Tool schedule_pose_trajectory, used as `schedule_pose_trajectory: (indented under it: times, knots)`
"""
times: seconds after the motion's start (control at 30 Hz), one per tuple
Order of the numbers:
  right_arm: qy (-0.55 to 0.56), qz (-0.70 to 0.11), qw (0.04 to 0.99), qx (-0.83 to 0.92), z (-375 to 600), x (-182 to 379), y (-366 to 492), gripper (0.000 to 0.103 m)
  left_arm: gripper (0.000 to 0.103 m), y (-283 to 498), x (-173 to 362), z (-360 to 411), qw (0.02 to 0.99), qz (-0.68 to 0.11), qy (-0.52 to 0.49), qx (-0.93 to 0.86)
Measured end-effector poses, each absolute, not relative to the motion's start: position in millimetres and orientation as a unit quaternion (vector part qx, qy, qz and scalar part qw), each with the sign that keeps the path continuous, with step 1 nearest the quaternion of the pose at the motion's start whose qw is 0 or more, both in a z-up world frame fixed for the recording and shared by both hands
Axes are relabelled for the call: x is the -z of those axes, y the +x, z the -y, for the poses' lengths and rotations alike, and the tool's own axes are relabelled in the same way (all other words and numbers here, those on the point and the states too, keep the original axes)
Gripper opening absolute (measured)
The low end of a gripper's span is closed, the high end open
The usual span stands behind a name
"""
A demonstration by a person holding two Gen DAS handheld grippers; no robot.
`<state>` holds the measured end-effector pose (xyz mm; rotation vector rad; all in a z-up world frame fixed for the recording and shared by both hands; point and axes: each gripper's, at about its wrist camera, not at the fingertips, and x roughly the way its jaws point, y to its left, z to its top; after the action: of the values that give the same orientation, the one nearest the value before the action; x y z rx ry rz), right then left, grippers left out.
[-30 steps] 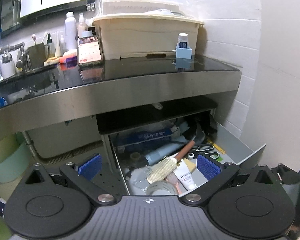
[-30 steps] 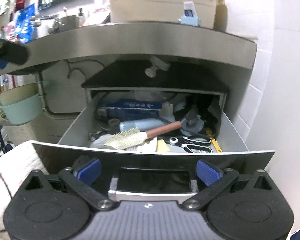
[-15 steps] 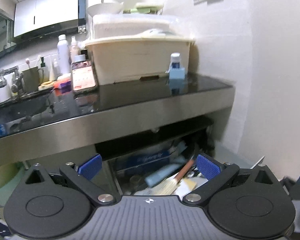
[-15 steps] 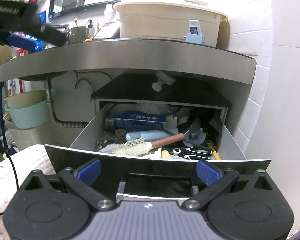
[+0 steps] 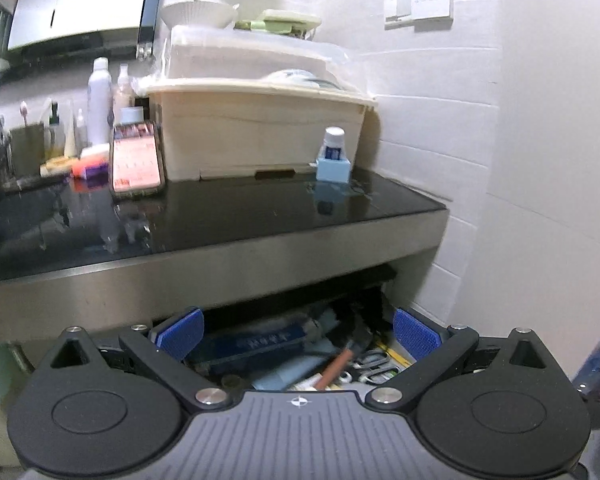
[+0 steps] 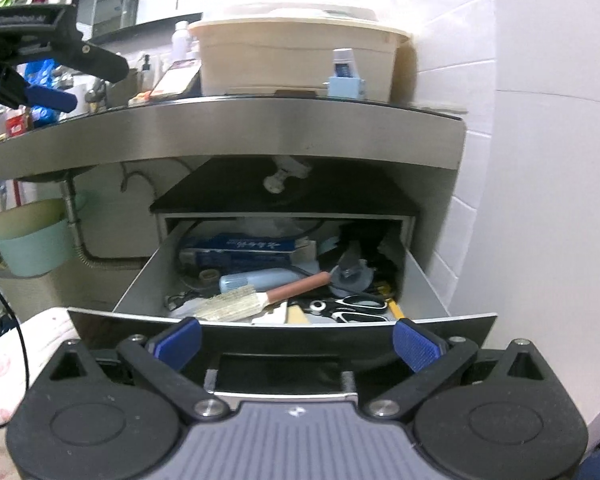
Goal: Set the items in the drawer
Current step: 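Open the right gripper and back it away from the drawer handle, then move the left gripper to the blue holder with white cap and grasp it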
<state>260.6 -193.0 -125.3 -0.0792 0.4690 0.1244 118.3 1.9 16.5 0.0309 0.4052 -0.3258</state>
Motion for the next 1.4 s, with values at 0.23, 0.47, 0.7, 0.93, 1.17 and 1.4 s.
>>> schedule_pose_trajectory:
  times: [0.23, 0.47, 0.7, 0.93, 1.17, 1.4]
  knots:
    - [-0.026, -0.228, 0.972, -0.058, 205, 121, 261, 0.103, 0.102, 141, -43, 8, 0.964, -0.175, 0.036, 0.199]
    - [-0.016, -0.22, 0.974, -0.051, 216, 118, 265, 0.103, 0.102, 171, -69, 24, 0.958, -0.159, 0.043, 0.235]
    - [-0.006, -0.227, 0.972, -0.063, 220, 125, 268, 0.103, 0.102, 209, -89, 48, 0.952, -0.144, 0.063, 0.262]
    - [-0.003, -0.247, 0.967, -0.066, 218, 138, 271, 0.103, 0.102, 258, -99, 87, 0.945, -0.136, 0.104, 0.279]
    - [0.001, -0.255, 0.965, -0.07, 217, 143, 271, 0.103, 0.102, 324, -95, 127, 0.942, -0.166, 0.106, 0.272]
    - [0.021, -0.258, 0.964, -0.066, 224, 145, 273, 0.103, 0.102, 390, -76, 160, 0.948, -0.211, 0.109, 0.21]
